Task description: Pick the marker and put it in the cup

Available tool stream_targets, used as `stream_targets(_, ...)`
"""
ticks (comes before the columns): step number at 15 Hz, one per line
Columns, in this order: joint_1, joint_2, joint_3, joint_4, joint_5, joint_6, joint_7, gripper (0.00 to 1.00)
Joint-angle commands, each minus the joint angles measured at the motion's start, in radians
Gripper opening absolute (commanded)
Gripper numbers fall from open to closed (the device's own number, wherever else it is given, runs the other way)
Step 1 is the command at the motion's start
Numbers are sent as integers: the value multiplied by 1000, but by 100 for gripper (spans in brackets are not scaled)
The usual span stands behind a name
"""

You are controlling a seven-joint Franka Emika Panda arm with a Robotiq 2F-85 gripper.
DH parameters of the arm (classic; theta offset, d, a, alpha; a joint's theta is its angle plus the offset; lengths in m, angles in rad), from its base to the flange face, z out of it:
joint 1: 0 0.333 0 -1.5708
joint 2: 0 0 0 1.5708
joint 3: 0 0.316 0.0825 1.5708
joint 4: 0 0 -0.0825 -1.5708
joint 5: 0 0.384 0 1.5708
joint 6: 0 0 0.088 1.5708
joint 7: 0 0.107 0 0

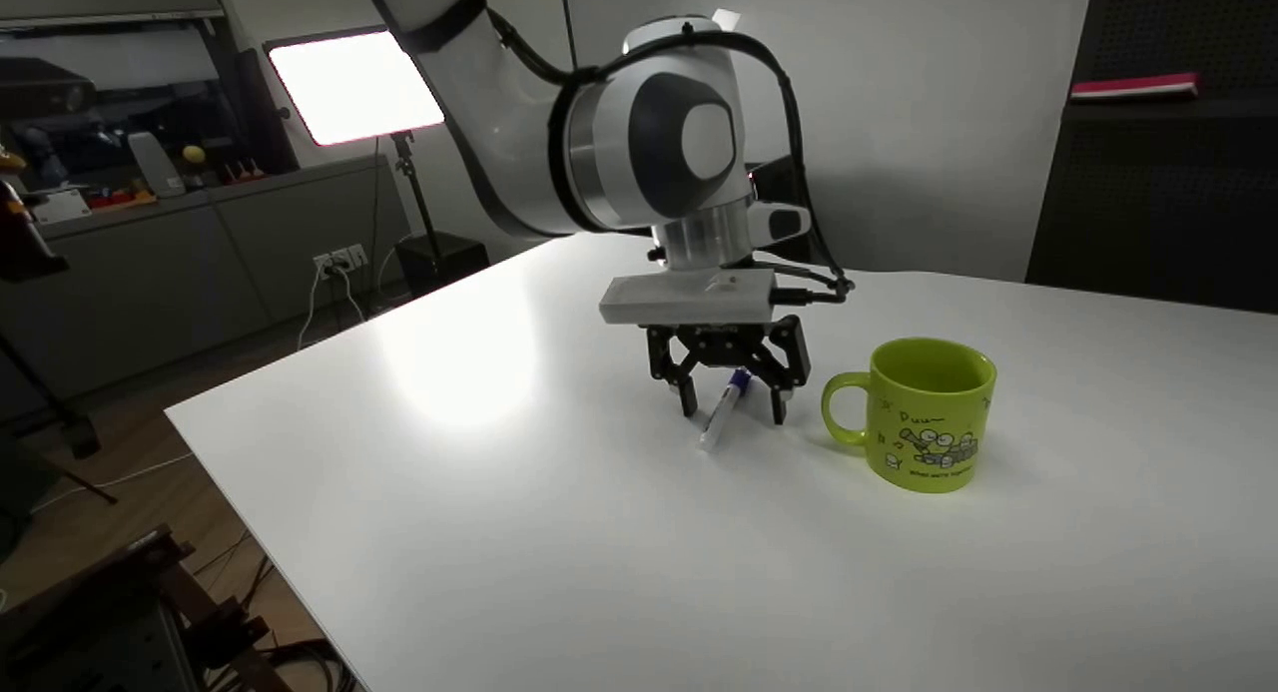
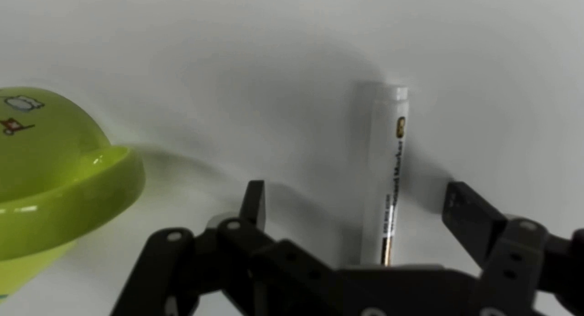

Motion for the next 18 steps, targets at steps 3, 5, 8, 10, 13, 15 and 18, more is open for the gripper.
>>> stream_targets(3,27,22,-16,39,-8,2,46,61)
stream_targets(5,38,24,-22,42,-12,1,57,46)
stream_targets(8,49,29,-30,53,-10,-18,74,26)
stream_targets(10,46,30,-35,68,-4,-51,84,12)
stream_targets(13,42,32,-37,89,1,-96,99,4)
stream_targets(15,43,32,-40,99,1,-123,112,5)
stream_targets(18,28,22,-24,122,16,-192,105,5)
